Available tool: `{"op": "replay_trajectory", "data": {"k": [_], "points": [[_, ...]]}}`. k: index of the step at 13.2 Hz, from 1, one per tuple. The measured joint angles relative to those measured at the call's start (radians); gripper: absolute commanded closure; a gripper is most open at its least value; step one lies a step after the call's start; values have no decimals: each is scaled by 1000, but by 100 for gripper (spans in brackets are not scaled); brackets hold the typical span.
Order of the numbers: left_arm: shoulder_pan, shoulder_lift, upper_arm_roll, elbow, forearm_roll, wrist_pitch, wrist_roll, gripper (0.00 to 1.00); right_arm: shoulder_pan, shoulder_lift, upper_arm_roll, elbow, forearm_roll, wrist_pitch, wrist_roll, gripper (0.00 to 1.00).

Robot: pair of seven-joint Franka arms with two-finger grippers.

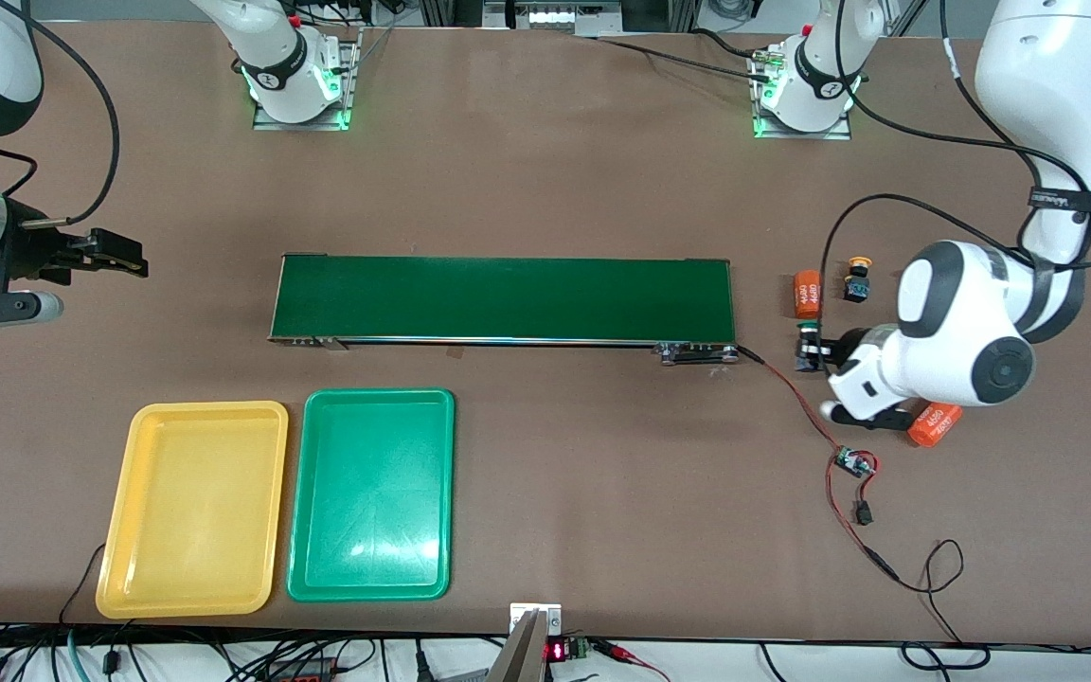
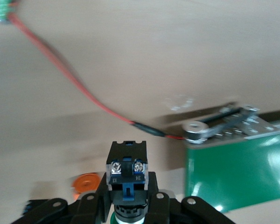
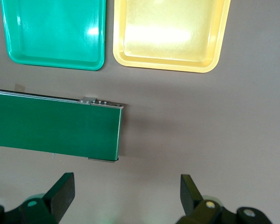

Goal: Sort buttons by color to trays
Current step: 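Carry the green-base button onto the conveyor belt and release it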

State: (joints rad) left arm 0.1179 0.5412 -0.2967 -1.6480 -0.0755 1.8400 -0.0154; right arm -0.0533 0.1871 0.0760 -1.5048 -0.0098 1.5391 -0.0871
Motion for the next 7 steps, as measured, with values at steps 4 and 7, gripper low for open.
{"op": "replay_trajectory", "data": {"k": [4, 7], "points": [[-2, 1, -73, -6, 0, -4, -7, 95, -1, 0, 0, 0, 11, 0, 0, 0], [0, 3, -106, -15, 0, 4, -80, 95, -1, 0, 0, 0, 24, 0, 0, 0]]}}
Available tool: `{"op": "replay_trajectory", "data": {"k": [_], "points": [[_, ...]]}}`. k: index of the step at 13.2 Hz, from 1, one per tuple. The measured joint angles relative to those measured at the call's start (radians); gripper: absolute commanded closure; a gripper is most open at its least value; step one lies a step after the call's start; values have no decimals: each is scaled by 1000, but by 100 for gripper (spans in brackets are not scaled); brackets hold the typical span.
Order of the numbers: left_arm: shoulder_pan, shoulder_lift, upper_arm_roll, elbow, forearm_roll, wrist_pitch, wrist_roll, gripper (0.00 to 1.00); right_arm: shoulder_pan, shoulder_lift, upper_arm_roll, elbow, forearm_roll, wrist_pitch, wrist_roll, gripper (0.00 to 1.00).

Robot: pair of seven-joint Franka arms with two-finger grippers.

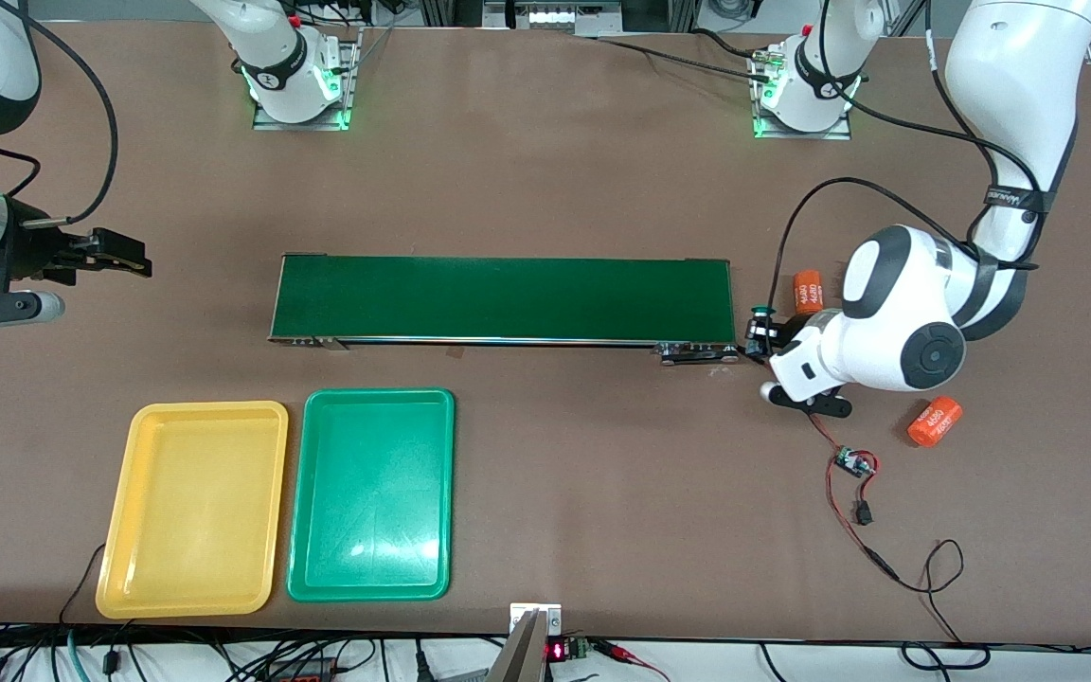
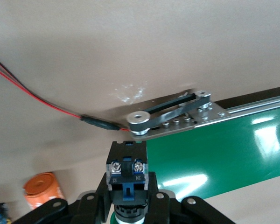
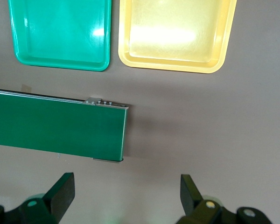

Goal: Sort buttons by color to trays
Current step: 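Carry the green-base button onto the conveyor belt and release it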

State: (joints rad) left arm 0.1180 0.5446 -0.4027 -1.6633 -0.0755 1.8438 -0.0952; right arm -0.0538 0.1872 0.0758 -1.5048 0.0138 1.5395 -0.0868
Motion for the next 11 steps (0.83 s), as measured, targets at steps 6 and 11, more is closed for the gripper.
{"op": "replay_trajectory", "data": {"k": [6, 11], "points": [[-27, 2, -36, -78, 0, 103, -50, 95, 0, 0, 0, 0, 2, 0, 0, 0], [-27, -56, -57, -159, 0, 115, -73, 95, 0, 0, -1, 0, 1, 0, -1, 0]]}}
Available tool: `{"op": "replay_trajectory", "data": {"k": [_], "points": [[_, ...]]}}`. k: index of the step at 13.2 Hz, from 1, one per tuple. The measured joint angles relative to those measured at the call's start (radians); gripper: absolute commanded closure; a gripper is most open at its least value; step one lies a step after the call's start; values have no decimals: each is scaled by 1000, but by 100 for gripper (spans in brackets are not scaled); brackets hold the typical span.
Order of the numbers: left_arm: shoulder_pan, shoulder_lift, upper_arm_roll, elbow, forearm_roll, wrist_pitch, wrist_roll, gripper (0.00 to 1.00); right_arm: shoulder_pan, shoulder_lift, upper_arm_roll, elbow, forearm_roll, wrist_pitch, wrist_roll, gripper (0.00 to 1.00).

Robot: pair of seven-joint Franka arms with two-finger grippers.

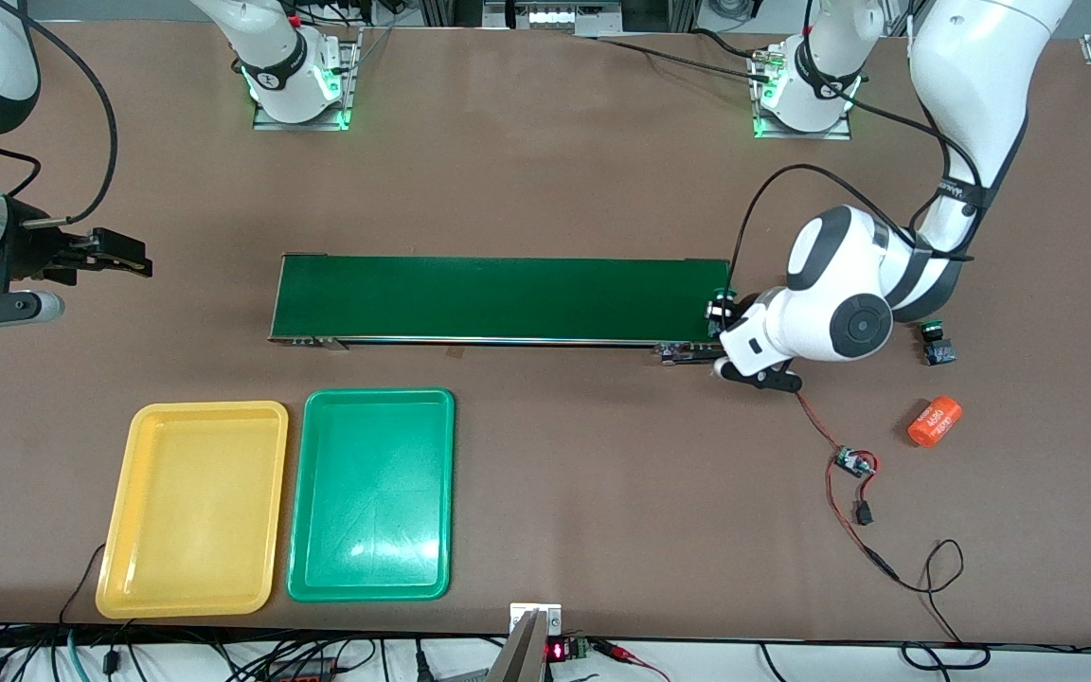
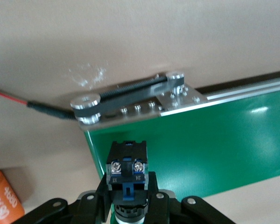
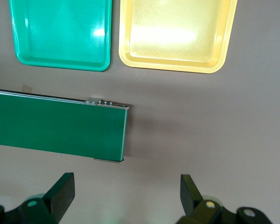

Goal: Sort buttons by color to trays
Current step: 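Carry the green-base button onto the conveyor belt and release it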

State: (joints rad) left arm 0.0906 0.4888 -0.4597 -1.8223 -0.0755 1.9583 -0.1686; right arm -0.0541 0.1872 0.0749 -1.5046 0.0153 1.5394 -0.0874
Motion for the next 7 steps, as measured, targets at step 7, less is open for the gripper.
{"op": "replay_trajectory", "data": {"k": [7], "points": [[-19, -49, -43, -118, 0, 79, -91, 94, 0, 0, -1, 0, 0, 0, 0, 0]]}}
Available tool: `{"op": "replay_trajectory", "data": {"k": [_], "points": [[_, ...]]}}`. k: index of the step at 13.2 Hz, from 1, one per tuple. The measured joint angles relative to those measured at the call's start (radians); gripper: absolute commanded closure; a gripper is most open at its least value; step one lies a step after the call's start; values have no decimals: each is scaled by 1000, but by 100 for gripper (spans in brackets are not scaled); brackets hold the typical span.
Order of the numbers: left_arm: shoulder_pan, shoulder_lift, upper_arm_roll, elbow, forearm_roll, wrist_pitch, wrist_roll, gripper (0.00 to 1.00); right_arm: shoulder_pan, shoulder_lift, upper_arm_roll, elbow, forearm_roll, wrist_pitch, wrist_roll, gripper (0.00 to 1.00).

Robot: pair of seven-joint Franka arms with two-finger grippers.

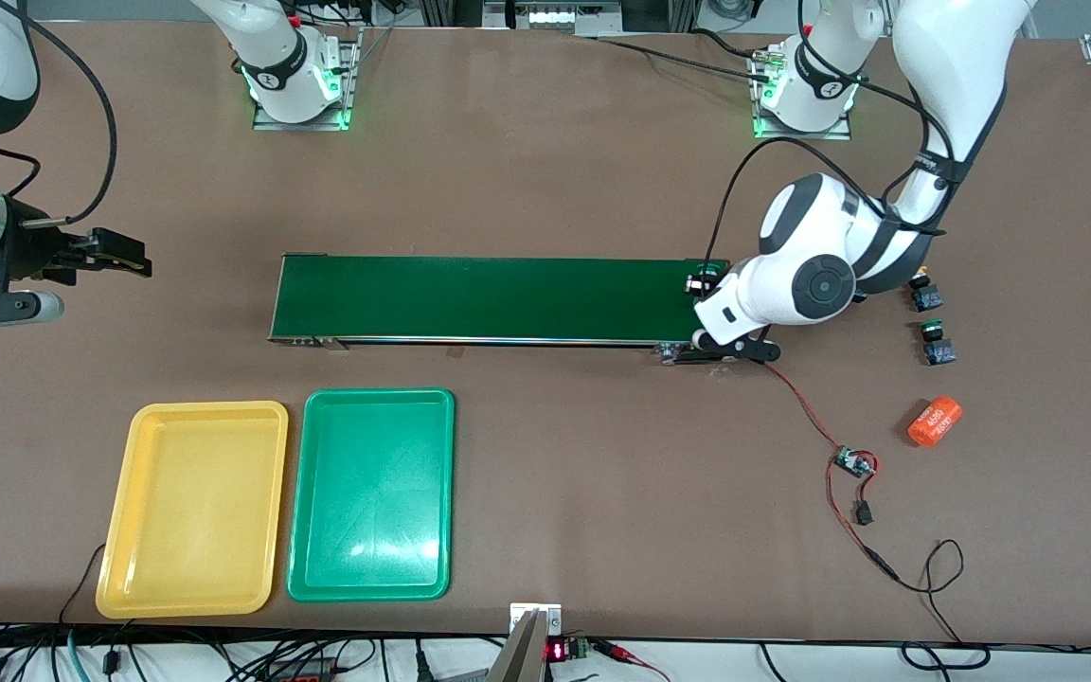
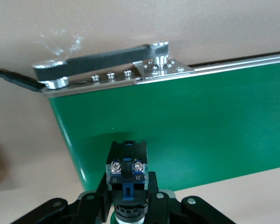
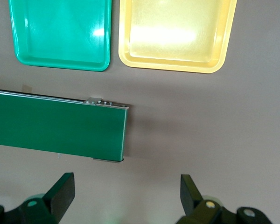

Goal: Sort buttons by color to trays
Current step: 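Carry the green-base button onto the conveyor belt and release it, then return the left gripper to the buttons and grasp an orange-base button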

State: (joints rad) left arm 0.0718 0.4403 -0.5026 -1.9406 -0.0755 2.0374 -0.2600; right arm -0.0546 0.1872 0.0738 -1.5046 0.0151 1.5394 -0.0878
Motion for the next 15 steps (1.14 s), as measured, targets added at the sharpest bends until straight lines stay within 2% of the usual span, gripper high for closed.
{"op": "replay_trajectory", "data": {"k": [1, 2, 3, 4, 7, 9, 12, 15], "points": [[-10, 0, 0, -12, 0, 15, -11, 88, -1, 0, -1, 0, 0, 0, 0, 0], [-17, 0, 0, -18, 0, 22, -19, 65, -1, 0, -2, 0, 0, 0, 0, 0], [-21, 0, 0, -21, 0, 26, -27, 19, -2, 0, -3, 0, 0, 0, 0, 0], [-22, 0, 0, -21, 0, 27, -30, 0, -2, 0, -4, 0, 0, 0, 0, 0], [-3, -1, 6, -7, 0, 23, -32, 0, -1, 0, -4, 0, 0, 0, 0, 0], [32, -4, 9, 47, 0, -38, -32, 0, -2, 1, -4, 0, 0, -1, 0, 0], [119, -14, 19, 144, 2, -147, -31, 0, -1, 1, -4, 0, 0, -2, 0, 0], [224, -17, 22, 174, 90, -167, -30, 0, -1, 1, -4, 0, 0, -2, 0, 0]]}}
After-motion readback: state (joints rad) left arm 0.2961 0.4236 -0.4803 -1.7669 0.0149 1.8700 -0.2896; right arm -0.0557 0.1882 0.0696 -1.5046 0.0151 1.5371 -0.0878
